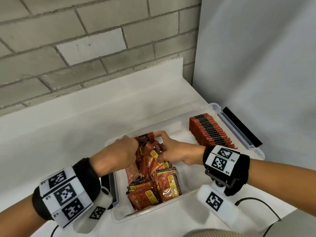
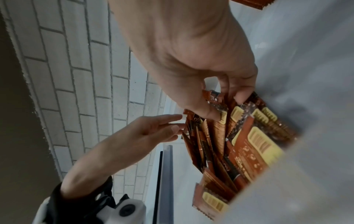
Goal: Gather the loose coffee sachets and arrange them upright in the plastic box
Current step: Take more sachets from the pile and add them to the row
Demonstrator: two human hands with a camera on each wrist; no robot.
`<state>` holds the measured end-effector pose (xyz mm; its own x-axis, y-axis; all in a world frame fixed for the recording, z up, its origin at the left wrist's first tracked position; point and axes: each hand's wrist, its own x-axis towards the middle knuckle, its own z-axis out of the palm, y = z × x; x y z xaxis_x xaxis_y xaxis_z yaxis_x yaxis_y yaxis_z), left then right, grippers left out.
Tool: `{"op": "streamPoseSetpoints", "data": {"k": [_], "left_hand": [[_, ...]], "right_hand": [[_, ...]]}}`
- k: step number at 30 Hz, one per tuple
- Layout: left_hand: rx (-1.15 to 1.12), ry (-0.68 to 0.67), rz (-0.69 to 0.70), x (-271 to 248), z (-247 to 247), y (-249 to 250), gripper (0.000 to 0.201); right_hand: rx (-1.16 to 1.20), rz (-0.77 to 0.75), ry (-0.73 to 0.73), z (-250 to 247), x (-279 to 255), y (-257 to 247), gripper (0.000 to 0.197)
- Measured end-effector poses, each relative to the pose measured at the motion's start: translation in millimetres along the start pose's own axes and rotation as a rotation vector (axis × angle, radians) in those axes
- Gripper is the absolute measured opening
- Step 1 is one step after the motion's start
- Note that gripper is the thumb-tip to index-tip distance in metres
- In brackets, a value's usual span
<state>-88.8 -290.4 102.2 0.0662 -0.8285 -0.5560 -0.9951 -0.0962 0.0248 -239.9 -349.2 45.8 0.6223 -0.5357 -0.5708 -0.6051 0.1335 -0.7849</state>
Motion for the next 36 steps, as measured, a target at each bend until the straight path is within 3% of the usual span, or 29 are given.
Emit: {"op": "streamPoseSetpoints", "data": {"k": [4, 11, 15, 18, 21, 22, 24, 27, 29, 32, 36], "left_hand": [[-0.064, 0.033, -0.006, 5.7, -2.3, -6.6, 0.016], [-0.01, 0.043, -0.016, 14.1, -5.4, -12.7, 0.024], [0.021, 0.033, 0.005, 16.1, -1.5, -11.3, 0.012], [-0.018, 0.054, 0.062, 18.3, 1.8, -11.6, 0.024], [-0.074, 0.071, 0.107, 20.3, -1.4, -14.3, 0.037], [-0.077, 0.078, 0.118, 20.4, -2.3, -14.9, 0.038], [-0.071, 0.081, 0.134, 20.5, -3.2, -15.0, 0.038], [-0.093, 0.091, 0.152, 23.0, -2.7, -15.6, 0.044], [-0.079, 0.102, 0.176, 25.0, -3.0, -15.6, 0.055], [0.015, 0.088, 0.237, 27.2, -4.5, -12.5, 0.065], [0.017, 0.125, 0.236, 31.8, -6.1, -14.7, 0.042]], "right_hand": [[-0.037, -0.015, -0.024, -1.3, 1.4, -2.6, 0.069], [-0.068, -0.033, 0.029, -0.9, 3.2, -1.9, 0.042], [-0.021, -0.028, 0.061, -1.6, 3.8, -1.2, 0.054], [-0.006, 0.006, 0.071, -1.9, 3.8, -1.1, 0.059], [0.051, 0.007, 0.058, -0.5, 3.6, -3.1, 0.019], [0.05, -0.002, 0.064, -0.2, 4.0, -3.3, 0.014], [0.035, -0.005, 0.073, 0.3, 5.7, -3.1, 0.015], [0.052, 0.001, 0.067, 0.7, 6.1, -3.1, 0.04], [0.05, 0.003, 0.069, 0.9, 4.5, -4.5, 0.047], [0.072, 0.006, 0.059, 0.6, 3.8, -5.1, 0.049], [0.08, -0.012, 0.084, -0.4, 2.3, -4.2, 0.03]]}}
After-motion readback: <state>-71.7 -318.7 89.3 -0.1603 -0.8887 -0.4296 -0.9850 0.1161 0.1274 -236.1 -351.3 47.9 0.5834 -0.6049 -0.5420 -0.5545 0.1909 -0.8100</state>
